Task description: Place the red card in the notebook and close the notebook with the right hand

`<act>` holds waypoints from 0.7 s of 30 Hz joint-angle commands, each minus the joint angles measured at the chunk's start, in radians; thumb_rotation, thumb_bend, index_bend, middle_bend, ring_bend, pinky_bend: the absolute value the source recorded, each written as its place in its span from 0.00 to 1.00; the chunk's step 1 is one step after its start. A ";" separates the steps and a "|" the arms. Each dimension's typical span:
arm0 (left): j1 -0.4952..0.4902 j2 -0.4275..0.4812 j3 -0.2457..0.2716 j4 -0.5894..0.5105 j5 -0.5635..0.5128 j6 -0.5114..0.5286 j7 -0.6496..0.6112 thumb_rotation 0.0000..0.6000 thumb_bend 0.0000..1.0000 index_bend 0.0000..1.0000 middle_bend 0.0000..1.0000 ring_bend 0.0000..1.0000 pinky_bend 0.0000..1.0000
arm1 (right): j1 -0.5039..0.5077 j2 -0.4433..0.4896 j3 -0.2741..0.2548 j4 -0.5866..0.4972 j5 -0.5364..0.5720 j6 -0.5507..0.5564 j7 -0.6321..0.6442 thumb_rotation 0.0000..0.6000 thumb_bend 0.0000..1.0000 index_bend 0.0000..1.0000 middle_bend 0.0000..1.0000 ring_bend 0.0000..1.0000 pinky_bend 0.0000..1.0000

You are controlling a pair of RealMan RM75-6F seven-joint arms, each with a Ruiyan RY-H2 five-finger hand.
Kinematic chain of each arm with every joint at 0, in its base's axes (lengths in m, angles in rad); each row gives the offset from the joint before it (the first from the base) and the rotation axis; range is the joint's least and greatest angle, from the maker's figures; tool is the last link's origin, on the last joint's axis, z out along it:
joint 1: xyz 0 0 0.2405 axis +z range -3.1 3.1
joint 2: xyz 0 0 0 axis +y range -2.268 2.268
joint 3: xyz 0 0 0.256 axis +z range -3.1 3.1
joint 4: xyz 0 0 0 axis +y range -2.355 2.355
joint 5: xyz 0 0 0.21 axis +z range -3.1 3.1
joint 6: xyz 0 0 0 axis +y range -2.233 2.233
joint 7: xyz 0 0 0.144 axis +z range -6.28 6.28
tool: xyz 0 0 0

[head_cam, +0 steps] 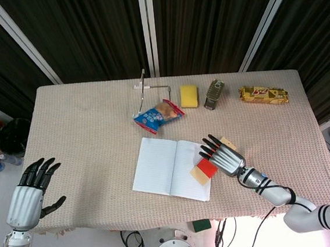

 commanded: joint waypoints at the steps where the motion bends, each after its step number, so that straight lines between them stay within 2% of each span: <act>1: 0.000 0.000 0.000 0.003 -0.002 0.000 -0.003 1.00 0.03 0.18 0.13 0.09 0.16 | -0.004 0.006 -0.003 -0.002 0.001 0.003 0.005 1.00 0.18 0.21 0.12 0.00 0.05; 7: 0.003 -0.002 0.003 0.008 0.000 0.007 -0.004 1.00 0.02 0.18 0.13 0.09 0.16 | -0.012 0.011 -0.013 0.006 0.005 0.000 -0.004 1.00 0.18 0.22 0.12 0.00 0.05; 18: 0.014 -0.004 0.008 0.019 -0.007 0.017 -0.015 1.00 0.02 0.18 0.13 0.09 0.16 | 0.006 -0.039 0.001 0.050 0.032 -0.040 -0.029 1.00 0.19 0.25 0.12 0.00 0.03; 21: 0.014 -0.004 0.008 0.023 -0.009 0.017 -0.018 1.00 0.02 0.18 0.13 0.09 0.16 | 0.010 -0.050 0.003 0.064 0.034 -0.046 -0.023 1.00 0.21 0.29 0.13 0.00 0.03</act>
